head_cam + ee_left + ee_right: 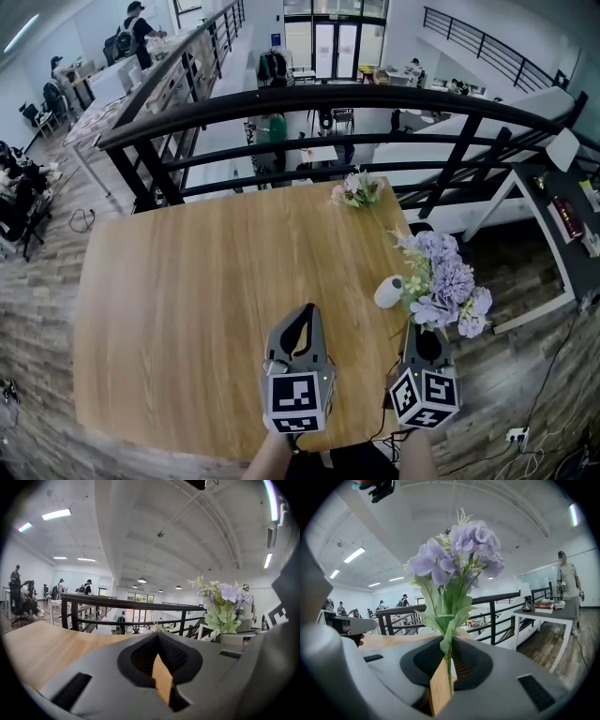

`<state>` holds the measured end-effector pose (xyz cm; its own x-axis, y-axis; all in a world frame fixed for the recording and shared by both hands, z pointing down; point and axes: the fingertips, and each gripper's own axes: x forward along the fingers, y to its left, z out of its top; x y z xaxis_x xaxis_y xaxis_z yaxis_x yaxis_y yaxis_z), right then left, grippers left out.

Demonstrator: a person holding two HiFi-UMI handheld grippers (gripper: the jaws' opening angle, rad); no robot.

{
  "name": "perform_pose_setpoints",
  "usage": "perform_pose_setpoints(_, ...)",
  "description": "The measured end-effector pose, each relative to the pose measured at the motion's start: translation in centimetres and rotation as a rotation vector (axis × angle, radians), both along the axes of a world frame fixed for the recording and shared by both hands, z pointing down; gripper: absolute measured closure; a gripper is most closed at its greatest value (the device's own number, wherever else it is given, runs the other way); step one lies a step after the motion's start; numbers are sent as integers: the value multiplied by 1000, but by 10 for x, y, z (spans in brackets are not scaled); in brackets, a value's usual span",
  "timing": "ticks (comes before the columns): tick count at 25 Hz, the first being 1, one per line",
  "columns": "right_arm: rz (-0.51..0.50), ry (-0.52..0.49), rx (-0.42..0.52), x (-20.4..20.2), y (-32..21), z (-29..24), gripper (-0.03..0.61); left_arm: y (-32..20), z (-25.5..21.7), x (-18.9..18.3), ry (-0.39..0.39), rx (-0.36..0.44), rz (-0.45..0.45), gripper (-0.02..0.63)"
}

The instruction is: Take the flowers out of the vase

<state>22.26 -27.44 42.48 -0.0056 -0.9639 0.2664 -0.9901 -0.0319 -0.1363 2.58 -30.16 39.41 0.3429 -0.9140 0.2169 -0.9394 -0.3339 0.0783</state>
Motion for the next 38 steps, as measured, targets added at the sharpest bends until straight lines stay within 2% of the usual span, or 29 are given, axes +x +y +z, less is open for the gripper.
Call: perform_pose_setpoints(38,21,-19,-3,25,-6,3,511,-5,12,23,-16,-22,3,578)
